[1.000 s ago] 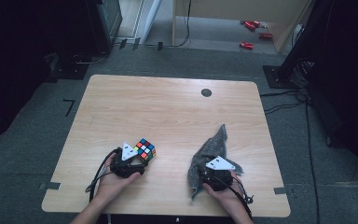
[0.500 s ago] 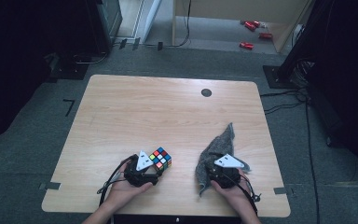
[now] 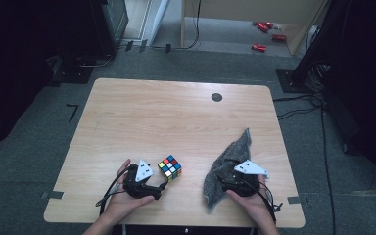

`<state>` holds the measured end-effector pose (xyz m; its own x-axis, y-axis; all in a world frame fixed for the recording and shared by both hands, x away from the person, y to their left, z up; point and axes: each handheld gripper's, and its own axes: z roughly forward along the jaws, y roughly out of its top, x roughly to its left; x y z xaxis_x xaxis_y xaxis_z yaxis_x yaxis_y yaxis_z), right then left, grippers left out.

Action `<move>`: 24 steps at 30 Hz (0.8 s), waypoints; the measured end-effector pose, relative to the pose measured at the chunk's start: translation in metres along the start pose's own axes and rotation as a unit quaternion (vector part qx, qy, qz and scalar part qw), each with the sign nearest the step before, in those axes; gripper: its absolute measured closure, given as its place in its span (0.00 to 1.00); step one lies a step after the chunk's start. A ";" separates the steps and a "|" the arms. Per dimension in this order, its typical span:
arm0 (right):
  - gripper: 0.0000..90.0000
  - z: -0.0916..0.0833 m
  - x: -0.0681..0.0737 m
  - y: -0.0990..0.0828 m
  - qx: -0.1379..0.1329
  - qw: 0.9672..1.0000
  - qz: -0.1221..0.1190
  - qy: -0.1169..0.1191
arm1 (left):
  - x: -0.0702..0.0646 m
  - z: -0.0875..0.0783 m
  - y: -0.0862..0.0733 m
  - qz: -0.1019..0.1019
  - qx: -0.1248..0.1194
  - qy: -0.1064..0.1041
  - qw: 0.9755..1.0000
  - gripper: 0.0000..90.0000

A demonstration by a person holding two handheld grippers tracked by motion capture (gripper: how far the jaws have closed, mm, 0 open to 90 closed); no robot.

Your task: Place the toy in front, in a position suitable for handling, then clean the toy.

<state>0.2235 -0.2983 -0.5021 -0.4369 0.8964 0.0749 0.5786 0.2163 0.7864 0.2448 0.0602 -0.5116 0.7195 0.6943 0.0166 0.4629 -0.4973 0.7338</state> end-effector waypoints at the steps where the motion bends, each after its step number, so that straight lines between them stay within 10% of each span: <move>1: 0.24 -0.001 -0.001 0.000 -0.001 1.000 0.001 0.001 | 0.003 -0.003 -0.003 -0.002 0.002 0.003 1.000 0.12; 14: 0.18 -0.014 -0.010 0.002 -0.010 1.000 0.018 -0.019 | 0.021 -0.017 -0.017 -0.043 -0.004 0.009 0.999 0.12; 24: 0.18 -0.008 -0.005 0.001 -0.004 1.000 0.016 -0.019 | 0.006 -0.001 -0.004 -0.050 0.018 0.005 0.999 0.12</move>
<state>0.2204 -0.3063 -0.4970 -0.3922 0.9167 0.0767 0.5859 0.1846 0.7891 0.2464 0.0666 -0.5143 0.6640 0.7462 -0.0486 0.5499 -0.4432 0.7080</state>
